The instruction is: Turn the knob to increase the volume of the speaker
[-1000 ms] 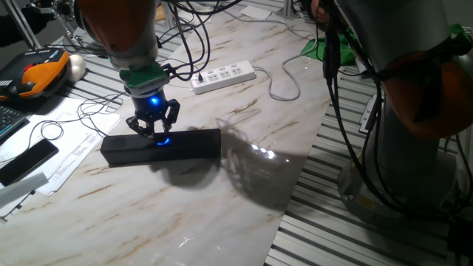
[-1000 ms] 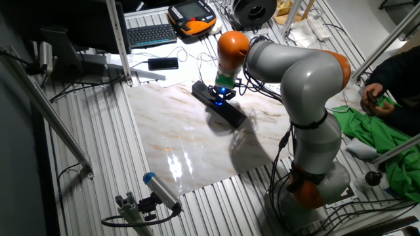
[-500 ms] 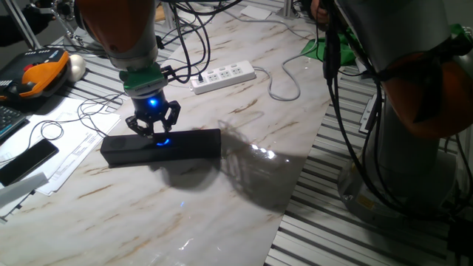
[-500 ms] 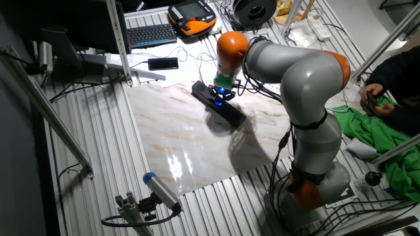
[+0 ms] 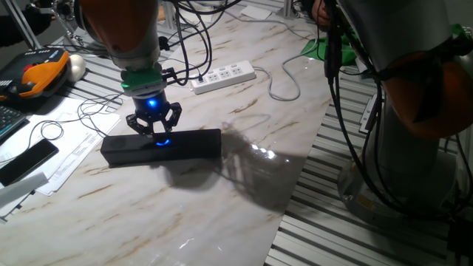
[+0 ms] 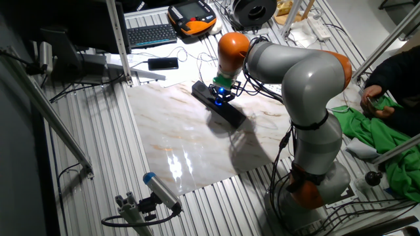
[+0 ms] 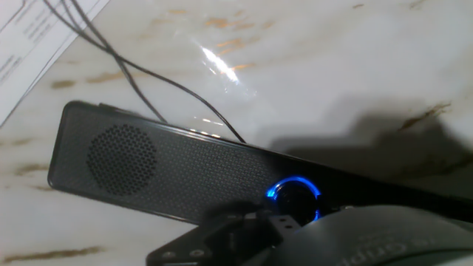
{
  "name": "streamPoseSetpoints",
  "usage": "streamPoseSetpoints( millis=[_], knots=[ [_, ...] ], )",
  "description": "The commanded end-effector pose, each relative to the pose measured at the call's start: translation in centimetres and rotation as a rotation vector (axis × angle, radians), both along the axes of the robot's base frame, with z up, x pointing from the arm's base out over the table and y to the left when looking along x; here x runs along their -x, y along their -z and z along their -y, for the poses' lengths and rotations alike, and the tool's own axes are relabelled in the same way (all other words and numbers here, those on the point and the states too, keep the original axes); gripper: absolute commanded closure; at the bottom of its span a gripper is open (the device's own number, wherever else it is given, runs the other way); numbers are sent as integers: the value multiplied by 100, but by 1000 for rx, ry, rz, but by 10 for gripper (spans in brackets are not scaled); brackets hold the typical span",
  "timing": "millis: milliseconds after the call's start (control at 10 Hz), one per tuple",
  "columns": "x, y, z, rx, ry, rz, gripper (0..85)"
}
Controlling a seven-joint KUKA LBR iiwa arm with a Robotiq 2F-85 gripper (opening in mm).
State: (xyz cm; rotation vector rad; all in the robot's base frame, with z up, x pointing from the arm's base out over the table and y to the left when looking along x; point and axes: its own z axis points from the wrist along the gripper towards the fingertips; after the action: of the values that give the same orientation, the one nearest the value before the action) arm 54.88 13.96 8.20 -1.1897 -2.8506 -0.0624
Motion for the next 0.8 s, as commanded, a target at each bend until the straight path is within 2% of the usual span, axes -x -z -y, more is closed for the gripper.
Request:
streamPoseSetpoints(
  millis=[0, 300, 500, 700],
  knots=[
    [2, 1, 0, 1, 16, 3, 680],
    [2, -3, -4, 8, 84, 5, 680],
    [2, -3, -5, -1, 136, -5, 680],
    [2, -2, -6, -7, 187, -1, 680]
  ],
)
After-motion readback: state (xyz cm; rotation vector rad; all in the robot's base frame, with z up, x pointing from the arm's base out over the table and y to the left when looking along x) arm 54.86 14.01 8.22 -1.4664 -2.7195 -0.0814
